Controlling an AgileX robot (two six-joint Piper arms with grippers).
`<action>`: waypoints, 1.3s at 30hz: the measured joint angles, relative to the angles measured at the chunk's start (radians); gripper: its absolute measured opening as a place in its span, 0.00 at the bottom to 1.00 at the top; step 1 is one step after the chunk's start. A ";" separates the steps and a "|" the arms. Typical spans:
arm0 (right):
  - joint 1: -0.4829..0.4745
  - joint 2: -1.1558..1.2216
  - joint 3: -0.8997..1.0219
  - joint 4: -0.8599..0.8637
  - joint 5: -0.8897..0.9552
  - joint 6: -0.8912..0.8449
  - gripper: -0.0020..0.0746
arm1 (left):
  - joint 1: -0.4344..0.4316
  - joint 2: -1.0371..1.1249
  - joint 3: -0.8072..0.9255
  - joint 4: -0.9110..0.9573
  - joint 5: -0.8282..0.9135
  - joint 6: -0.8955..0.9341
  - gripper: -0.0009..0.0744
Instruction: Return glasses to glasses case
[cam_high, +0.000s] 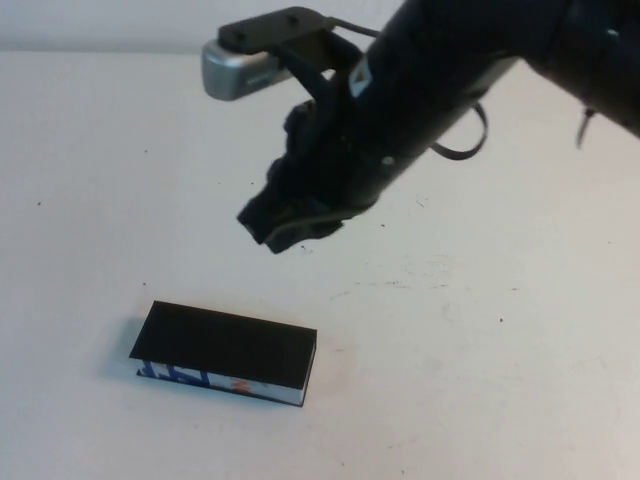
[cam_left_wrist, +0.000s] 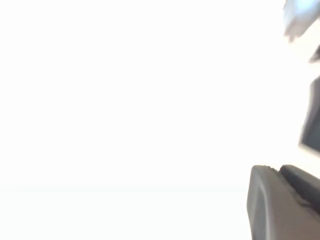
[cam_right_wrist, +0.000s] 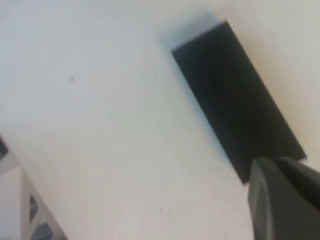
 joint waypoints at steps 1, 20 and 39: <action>0.000 -0.041 0.044 -0.011 0.002 0.003 0.01 | 0.000 -0.010 0.028 -0.008 0.000 -0.003 0.01; 0.000 -0.788 0.907 -0.068 -0.327 0.085 0.01 | -0.002 -0.018 0.247 -0.019 -0.112 -0.009 0.01; 0.000 -0.959 1.079 -0.037 -0.272 0.087 0.01 | -0.002 -0.018 0.247 -0.025 -0.112 -0.009 0.01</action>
